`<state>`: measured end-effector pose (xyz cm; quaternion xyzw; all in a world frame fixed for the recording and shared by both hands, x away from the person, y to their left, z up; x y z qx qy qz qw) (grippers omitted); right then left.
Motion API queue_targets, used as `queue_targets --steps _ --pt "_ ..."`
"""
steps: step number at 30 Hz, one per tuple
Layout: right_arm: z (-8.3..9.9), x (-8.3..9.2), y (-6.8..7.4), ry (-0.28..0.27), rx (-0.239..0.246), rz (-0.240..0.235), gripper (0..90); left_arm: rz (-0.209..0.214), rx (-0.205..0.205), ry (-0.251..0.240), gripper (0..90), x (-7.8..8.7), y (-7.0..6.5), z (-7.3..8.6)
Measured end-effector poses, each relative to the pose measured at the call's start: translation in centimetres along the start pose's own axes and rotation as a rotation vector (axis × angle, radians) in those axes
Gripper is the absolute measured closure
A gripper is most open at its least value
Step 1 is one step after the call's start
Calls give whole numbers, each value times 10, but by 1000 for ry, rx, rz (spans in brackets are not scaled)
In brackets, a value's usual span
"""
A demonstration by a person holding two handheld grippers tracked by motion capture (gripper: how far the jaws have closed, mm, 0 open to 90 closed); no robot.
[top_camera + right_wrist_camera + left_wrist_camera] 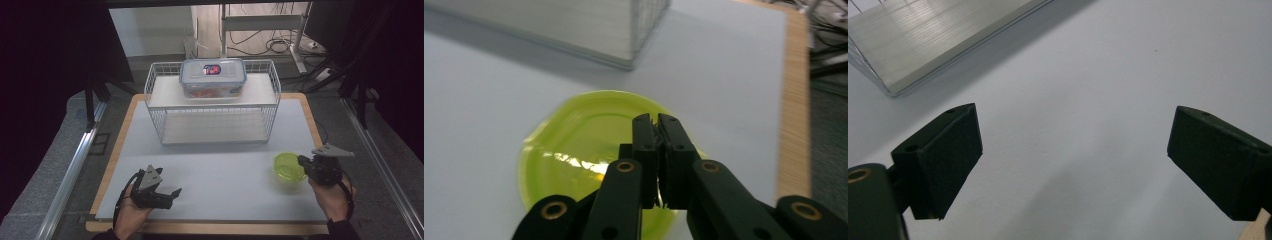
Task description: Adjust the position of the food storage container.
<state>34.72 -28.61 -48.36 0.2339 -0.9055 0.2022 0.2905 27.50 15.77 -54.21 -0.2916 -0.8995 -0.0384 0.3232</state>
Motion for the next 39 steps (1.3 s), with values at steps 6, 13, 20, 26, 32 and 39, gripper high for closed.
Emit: queue_targets --steps 6,13,20,26,32,39 --pt "15 3 -25 22 -59 54 898 -3 0 1 72 -1 1 0" --pt "26 -9 -34 64 -92 68 900 -4 -1 10 72 -2 1 1" --pt "31 -15 -31 99 -89 52 900 -3 -5 22 73 -3 1 2" --pt "32 -18 -28 124 -83 53 899 -4 -7 28 73 -4 1 3" --pt "33 -19 -28 130 -87 54 899 -5 -9 33 73 -5 1 3" --pt "32 -22 -24 135 -87 42 899 -6 -14 44 74 -6 1 5"
Point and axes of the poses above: each handheld gripper's, and its own axes: x roughly backward along the jaws, z roughly out of its underside, y roughly to its left, the point moved 6 cm from there along -x, roughly forward along the jaws, and after that the axes turned 12 degrees about x, right-handed, at the moved point
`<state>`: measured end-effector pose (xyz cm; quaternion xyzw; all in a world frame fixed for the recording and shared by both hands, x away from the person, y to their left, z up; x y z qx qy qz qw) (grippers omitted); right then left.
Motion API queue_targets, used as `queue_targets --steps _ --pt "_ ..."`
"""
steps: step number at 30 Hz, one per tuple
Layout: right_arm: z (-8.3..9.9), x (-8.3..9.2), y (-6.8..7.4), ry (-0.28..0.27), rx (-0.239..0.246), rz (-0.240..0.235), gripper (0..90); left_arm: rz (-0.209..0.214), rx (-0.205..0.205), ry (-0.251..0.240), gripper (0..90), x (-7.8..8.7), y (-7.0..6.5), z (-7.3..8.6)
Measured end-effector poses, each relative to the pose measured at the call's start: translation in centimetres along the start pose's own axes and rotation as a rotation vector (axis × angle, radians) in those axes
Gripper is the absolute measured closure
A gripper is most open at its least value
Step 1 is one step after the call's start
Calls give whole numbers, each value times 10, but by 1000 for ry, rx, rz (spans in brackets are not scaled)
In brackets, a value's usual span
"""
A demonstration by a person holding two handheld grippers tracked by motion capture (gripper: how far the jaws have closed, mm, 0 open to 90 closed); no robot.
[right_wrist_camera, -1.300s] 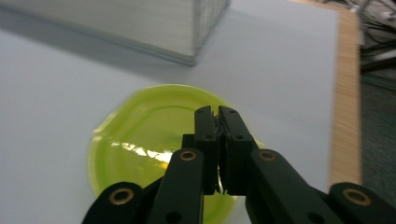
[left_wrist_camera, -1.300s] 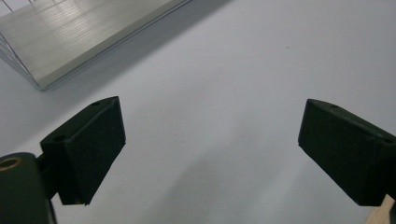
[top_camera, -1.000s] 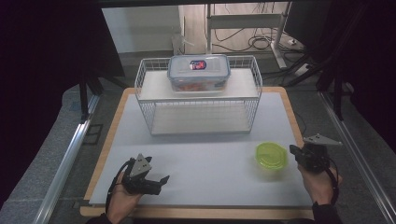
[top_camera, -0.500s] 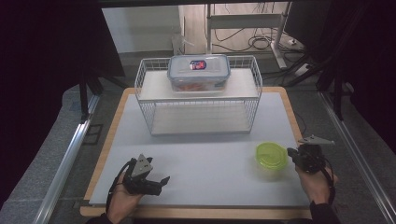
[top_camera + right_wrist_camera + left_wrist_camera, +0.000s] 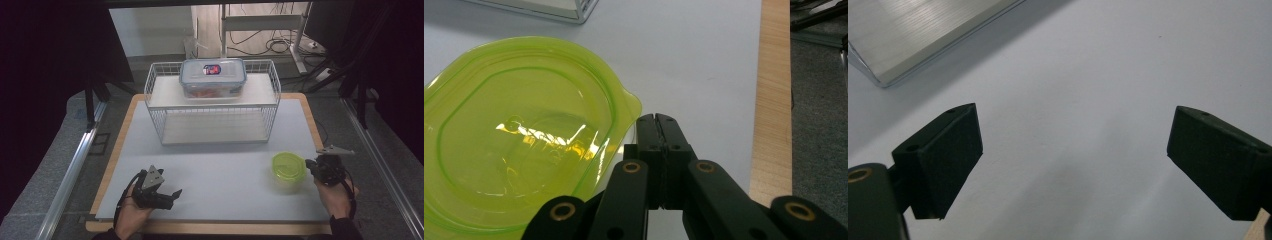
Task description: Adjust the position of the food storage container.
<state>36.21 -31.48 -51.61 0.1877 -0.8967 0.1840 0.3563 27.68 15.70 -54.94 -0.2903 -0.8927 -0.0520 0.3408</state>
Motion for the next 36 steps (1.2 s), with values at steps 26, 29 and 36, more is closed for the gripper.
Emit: queue_targets --steps 26,29,36 --pt "-15 -10 31 -5 33 -70 899 -3 -4 13 74 -2 0 1" --pt "-18 -11 39 -8 44 -85 899 -1 0 14 74 -2 -1 1" --pt "-22 -12 52 -10 73 -108 899 -2 -4 18 74 -2 -1 1"
Point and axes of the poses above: each handheld gripper's, and its own axes: x roughly backward along the jaws, z roughly out of its underside, y roughly to its left, the point moved 6 cm from there along -x, roughly forward along the jaws, and after that the axes turned 12 degrees about x, right-handed, at the moved point
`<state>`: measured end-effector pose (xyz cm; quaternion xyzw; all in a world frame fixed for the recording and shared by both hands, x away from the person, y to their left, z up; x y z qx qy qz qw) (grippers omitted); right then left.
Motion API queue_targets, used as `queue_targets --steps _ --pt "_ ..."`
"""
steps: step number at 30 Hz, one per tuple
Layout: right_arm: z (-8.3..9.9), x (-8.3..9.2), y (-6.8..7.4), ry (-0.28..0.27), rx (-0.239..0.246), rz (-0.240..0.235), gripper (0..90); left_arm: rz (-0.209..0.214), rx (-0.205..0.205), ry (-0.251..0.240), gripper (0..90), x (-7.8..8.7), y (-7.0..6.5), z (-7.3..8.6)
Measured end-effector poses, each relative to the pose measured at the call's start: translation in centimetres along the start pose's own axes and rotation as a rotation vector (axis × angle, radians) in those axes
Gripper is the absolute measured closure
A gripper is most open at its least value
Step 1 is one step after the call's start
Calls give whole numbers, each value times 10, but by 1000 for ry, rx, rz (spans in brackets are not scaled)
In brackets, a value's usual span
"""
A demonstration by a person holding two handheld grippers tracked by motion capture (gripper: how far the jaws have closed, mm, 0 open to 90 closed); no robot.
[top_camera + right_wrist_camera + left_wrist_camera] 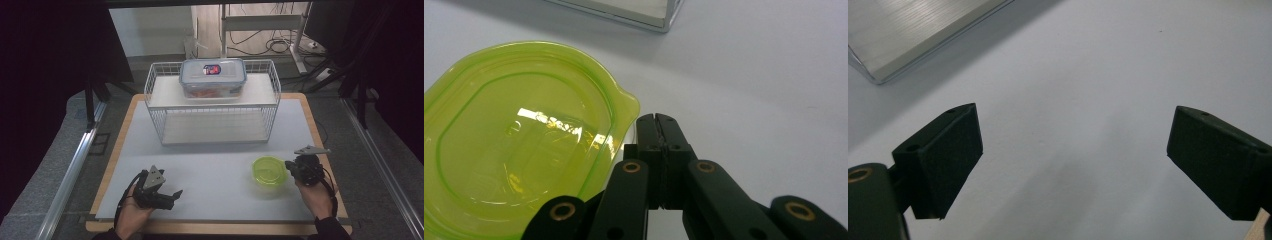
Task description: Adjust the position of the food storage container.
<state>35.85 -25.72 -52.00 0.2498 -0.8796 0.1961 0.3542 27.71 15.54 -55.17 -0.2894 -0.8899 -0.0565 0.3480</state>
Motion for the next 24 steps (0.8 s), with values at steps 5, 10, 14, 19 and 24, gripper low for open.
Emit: queue_targets --steps 5,10,14,19,24 --pt "7 5 0 2 -3 -12 898 -1 -5 2 74 0 0 0" --pt "11 18 2 -27 -16 -23 898 -2 -10 5 74 0 0 0" --pt "16 18 9 -10 3 -39 898 1 -14 9 74 0 0 0" --pt "23 10 5 17 -23 -60 898 3 -16 10 74 -1 -1 0" --pt "27 -1 10 42 -11 -95 898 4 -17 13 74 -1 -2 1"
Point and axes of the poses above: each handheld gripper's, and its own axes: x roughly backward along the jaws, z roughly out of its underside, y roughly to its left, the point moved 6 cm from there along -x, roughly forward along the jaws, and after that the axes turned 12 degrees about x, right-handed, at the moved point
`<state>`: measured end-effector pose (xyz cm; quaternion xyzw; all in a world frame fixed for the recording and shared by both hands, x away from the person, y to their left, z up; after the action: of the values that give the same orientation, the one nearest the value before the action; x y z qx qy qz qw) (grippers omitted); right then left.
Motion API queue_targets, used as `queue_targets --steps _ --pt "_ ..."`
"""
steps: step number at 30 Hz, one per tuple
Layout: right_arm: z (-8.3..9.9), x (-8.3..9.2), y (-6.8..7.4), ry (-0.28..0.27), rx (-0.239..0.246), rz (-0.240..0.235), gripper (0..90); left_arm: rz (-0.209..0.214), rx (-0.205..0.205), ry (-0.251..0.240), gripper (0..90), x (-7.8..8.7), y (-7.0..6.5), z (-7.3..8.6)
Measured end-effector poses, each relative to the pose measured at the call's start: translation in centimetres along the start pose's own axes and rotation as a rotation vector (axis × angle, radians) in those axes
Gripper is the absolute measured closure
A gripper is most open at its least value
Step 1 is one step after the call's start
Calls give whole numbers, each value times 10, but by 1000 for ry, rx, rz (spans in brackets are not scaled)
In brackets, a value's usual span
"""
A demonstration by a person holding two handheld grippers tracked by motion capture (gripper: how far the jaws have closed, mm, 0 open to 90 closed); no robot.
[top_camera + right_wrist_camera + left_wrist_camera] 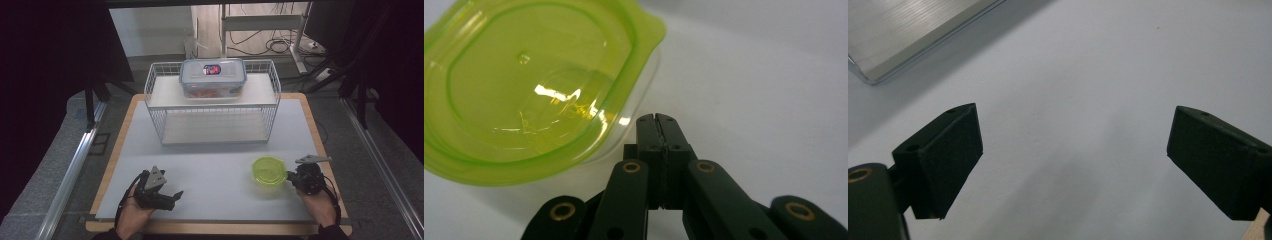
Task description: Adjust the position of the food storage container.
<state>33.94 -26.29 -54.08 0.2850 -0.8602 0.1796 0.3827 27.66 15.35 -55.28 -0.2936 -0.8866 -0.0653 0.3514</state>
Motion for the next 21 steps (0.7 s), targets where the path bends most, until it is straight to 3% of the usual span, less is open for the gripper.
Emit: queue_targets --steps 7,14,21 --pt "2 -13 7 15 24 -36 899 1 3 4 74 -1 -1 1" --pt "0 -15 10 11 25 -45 898 0 1 8 74 -2 -1 1" --pt "-4 -22 22 23 44 -74 898 0 -5 12 74 -2 -1 1"
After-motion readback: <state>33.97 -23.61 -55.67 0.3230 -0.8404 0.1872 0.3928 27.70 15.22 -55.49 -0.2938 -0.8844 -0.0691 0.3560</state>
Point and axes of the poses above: each handheld gripper's, and its own axes: x roughly backward along the jaws, z roughly out of its underside, y roughly to its left, the point moved 6 cm from there along -x, roughly forward along the jaws, and after that the axes turned 12 degrees about x, right-handed, at the moved point
